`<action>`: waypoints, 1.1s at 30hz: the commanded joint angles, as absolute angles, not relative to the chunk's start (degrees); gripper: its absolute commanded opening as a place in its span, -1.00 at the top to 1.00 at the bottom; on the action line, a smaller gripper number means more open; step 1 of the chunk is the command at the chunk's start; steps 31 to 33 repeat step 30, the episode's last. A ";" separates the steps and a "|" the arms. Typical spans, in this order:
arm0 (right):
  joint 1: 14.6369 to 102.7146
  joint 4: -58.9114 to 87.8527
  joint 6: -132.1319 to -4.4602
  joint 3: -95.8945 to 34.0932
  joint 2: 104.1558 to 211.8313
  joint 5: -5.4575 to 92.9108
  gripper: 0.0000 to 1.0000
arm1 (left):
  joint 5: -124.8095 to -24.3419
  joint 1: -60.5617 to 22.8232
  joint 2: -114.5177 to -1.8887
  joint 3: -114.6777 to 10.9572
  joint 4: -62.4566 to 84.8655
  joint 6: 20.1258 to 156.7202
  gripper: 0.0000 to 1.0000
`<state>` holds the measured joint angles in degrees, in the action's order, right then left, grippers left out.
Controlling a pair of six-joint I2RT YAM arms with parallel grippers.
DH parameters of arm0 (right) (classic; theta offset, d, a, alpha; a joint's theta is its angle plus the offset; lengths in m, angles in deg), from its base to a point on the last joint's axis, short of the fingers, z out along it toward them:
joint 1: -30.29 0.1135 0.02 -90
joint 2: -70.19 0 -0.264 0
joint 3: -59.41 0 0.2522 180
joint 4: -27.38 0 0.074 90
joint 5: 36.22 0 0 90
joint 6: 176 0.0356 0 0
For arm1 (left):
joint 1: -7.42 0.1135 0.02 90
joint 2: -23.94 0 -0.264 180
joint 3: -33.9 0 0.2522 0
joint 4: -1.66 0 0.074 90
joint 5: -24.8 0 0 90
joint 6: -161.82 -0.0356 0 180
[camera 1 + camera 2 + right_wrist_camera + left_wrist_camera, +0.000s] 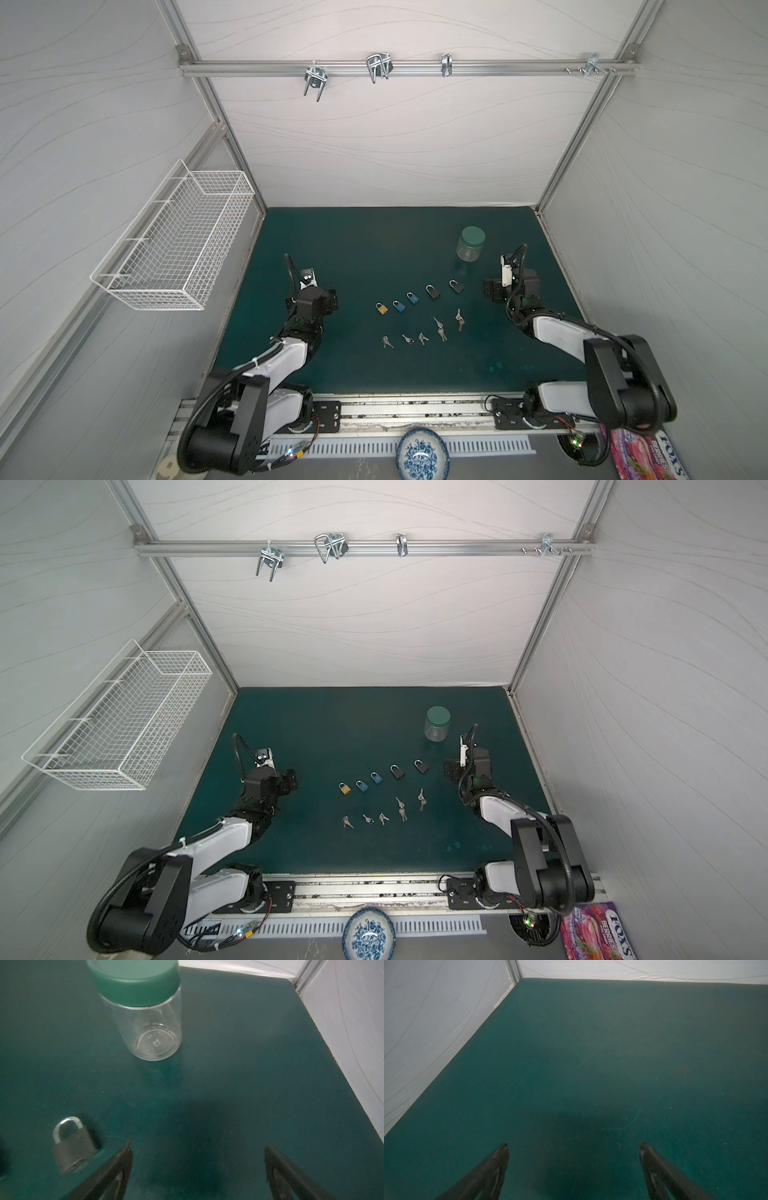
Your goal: Lock with the key
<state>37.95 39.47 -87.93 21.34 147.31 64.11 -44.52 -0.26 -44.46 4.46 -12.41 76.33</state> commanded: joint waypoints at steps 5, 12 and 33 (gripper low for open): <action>35.38 68.44 -85.73 25.49 159.61 57.96 -0.98 | -52.85 4.14 -54.68 2.59 -34.92 71.38 -0.97; 34.92 56.35 -86.31 18.92 160.23 53.34 -0.98 | -56.86 6.01 -63.61 -1.82 -33.92 71.36 -0.97; 34.86 57.26 -86.50 19.37 160.19 53.07 -0.98 | -58.58 8.73 -65.49 -5.17 -31.10 73.98 -0.97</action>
